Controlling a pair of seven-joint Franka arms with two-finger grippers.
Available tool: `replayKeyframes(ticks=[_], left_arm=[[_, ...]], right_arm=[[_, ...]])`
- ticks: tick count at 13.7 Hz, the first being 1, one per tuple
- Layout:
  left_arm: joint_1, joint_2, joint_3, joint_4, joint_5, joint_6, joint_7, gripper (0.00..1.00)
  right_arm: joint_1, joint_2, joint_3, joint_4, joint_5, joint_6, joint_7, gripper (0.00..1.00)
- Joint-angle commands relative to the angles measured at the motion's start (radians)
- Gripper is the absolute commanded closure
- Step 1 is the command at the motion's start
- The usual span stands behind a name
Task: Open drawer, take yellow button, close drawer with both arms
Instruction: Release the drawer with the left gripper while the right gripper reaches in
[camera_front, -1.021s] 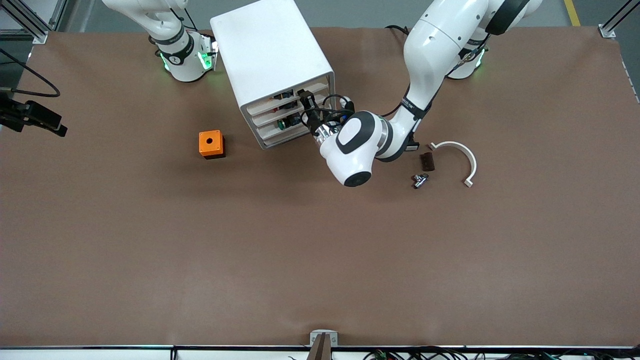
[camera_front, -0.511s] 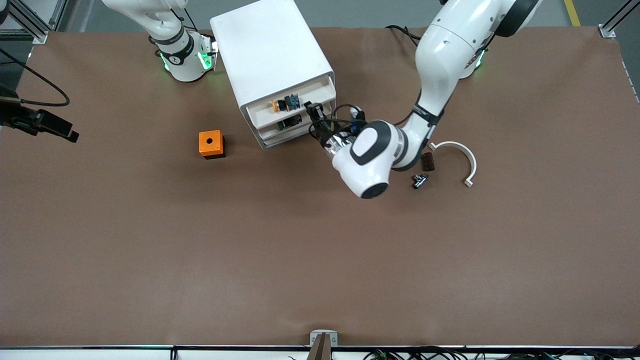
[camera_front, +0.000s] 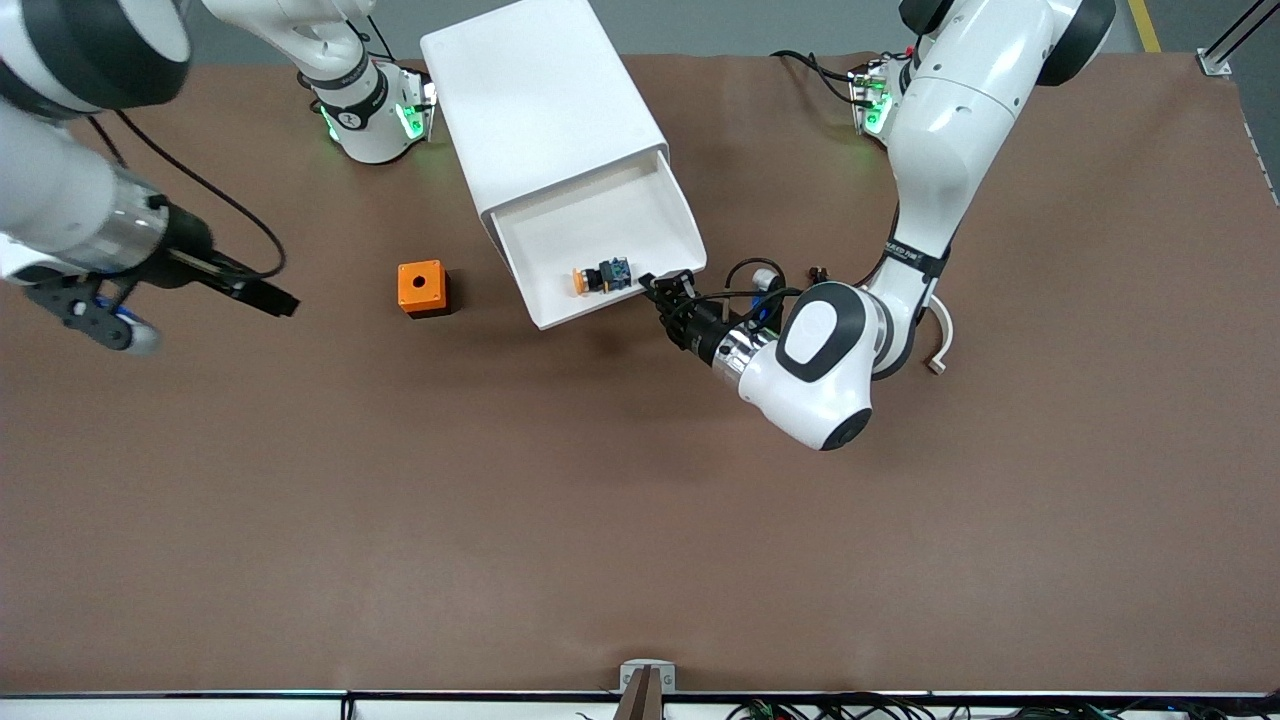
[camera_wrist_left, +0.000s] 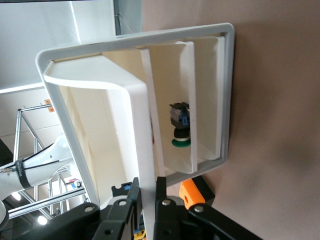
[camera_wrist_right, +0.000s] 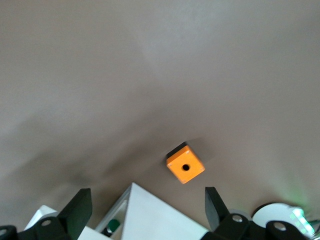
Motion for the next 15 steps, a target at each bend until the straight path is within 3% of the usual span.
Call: replayKeyframes(ticks=[1,3,5,8,11,15], left_arm=[[0.021,-0.014,0.034,0.036,-0.008,-0.001,0.043,0.00],[0.054,-0.016,0.055,0.051,0.000,-0.004,0.052,0.00],[0.074,-0.034,0.066,0.051,0.079,-0.006,0.156,0.00],[0.155,-0.054,0.064,0.062,0.164,-0.006,0.299,0.00],[0.244,-0.057,0.066,0.073,0.199,-0.006,0.461,0.00],[0.255,-0.072,0.066,0.074,0.403,0.002,0.656,0.00]], right_arm=[[0.012,0.049,0.058,0.007,0.013,0.028,0.180,0.00],[0.052,0.079,0.090,0.004,0.015,0.068,0.340,0.00],[0.094,0.105,0.114,-0.010,0.027,0.124,0.493,0.00],[0.146,0.114,0.196,-0.069,0.033,0.279,0.775,0.00],[0.256,0.116,0.201,-0.131,0.032,0.422,0.960,0.00],[0.353,0.117,0.201,-0.200,0.018,0.518,1.070,0.00]])
